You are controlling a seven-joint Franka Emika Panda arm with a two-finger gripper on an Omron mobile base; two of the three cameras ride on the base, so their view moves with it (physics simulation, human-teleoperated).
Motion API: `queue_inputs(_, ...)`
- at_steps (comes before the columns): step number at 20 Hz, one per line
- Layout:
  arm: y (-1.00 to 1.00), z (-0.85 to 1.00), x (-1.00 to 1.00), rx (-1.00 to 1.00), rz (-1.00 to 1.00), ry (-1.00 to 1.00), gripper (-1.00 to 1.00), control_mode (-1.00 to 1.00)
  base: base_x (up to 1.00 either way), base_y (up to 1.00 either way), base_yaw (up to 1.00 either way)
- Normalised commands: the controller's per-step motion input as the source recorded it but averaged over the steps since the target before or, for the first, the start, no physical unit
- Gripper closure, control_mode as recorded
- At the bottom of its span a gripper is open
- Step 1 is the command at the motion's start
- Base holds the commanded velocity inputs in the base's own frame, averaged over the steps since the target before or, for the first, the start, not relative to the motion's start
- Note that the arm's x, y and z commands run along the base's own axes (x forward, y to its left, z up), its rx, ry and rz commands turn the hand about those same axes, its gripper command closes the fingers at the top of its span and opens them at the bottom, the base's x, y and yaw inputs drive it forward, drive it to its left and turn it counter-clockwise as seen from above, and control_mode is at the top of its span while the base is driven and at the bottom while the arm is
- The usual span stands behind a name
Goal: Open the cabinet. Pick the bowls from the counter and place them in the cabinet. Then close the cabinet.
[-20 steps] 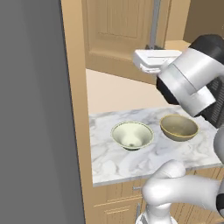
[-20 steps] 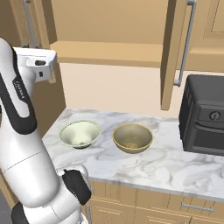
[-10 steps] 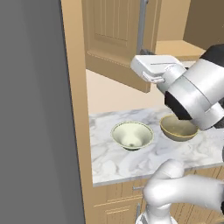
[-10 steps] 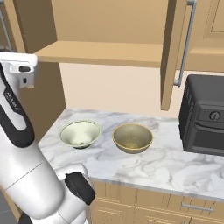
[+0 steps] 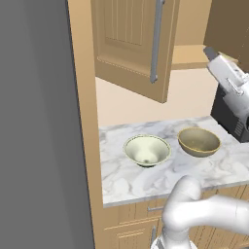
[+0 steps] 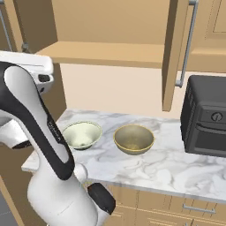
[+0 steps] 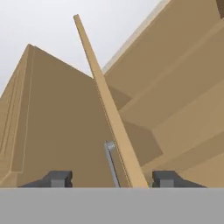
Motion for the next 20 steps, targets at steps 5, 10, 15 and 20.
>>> queue_inputs(5,-0.51,0.15,0.00,0.07,0.02,0.17,-1.00,-1.00,0.00,0.00,0.00)
queue_inputs(10,0.00,0.00,0.47,0.01,0.13,0.33,-1.00,-1.00,0.00,0.00,0.00)
queue_inputs(15,0.01,0.00,0.58,0.00,0.18,0.45,-1.00,-1.00,0.00,0.00,0.00)
queue_inputs(20,0.04,0.00,0.44,0.04,0.21,0.51,-1.00,-1.00,0.00,0.00,0.00)
